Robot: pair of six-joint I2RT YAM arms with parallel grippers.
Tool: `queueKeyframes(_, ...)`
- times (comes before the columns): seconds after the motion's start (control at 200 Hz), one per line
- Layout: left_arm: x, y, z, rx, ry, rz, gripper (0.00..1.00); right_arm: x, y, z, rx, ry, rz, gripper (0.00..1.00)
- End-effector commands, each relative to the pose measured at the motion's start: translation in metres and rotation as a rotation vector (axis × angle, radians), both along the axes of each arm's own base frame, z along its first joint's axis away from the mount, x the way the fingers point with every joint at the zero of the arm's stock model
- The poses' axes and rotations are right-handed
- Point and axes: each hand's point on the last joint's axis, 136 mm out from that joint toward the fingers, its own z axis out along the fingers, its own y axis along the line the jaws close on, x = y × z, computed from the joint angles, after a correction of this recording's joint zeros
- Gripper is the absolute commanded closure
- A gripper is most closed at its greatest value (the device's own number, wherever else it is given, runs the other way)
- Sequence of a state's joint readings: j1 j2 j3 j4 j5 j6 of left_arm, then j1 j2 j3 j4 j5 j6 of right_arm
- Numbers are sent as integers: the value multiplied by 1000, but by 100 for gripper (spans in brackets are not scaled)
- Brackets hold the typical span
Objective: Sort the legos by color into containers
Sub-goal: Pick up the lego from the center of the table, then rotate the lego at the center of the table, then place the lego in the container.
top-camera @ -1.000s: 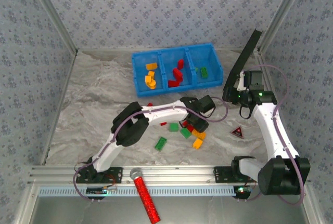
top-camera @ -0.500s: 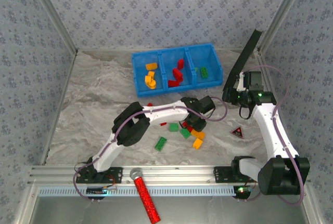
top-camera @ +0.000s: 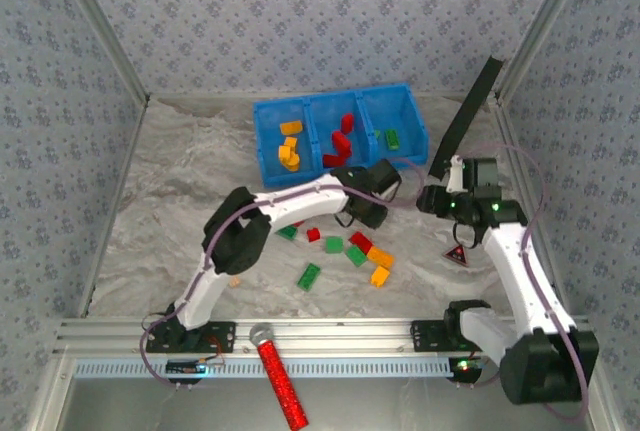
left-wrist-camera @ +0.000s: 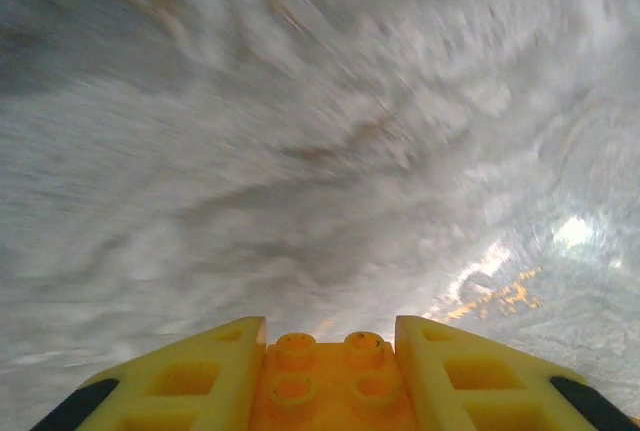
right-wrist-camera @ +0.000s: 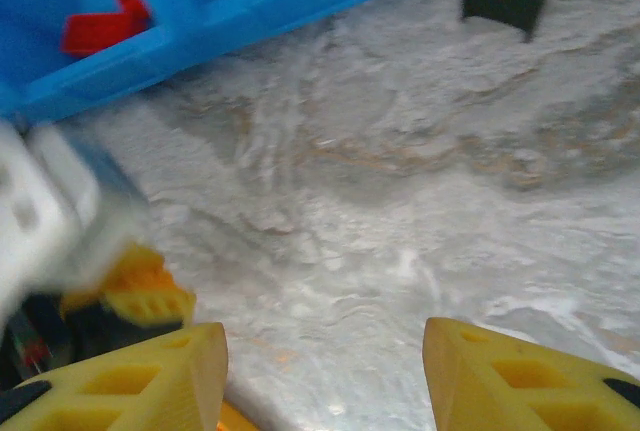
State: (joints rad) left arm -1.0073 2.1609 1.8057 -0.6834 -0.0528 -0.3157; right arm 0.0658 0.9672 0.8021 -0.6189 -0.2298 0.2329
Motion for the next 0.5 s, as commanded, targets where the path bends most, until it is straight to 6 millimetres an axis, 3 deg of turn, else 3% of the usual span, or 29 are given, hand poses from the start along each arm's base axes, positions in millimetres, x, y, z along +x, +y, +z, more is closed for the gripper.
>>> queueKeyframes(0.0, 36, 7, 86, -152, -142, 66, 69, -6, 29, 20, 85, -132, 75, 44)
queueKeyframes(0.08, 56, 25, 107, -171, -191, 114, 69, -14, 48, 16, 103, -135, 143, 44)
queueKeyframes(0.25, 98, 69, 135, -175, -277, 232, 69, -29, 92, -11, 46, -79, 339, 44)
queueKeyframes(0.37, 131, 110, 146, -149, -302, 379, 68, -34, 115, -28, 1, -37, 443, 43)
queueKeyframes(0.495, 153, 148, 145, -99, -302, 503, 68, -35, 140, -41, -18, 9, 533, 42)
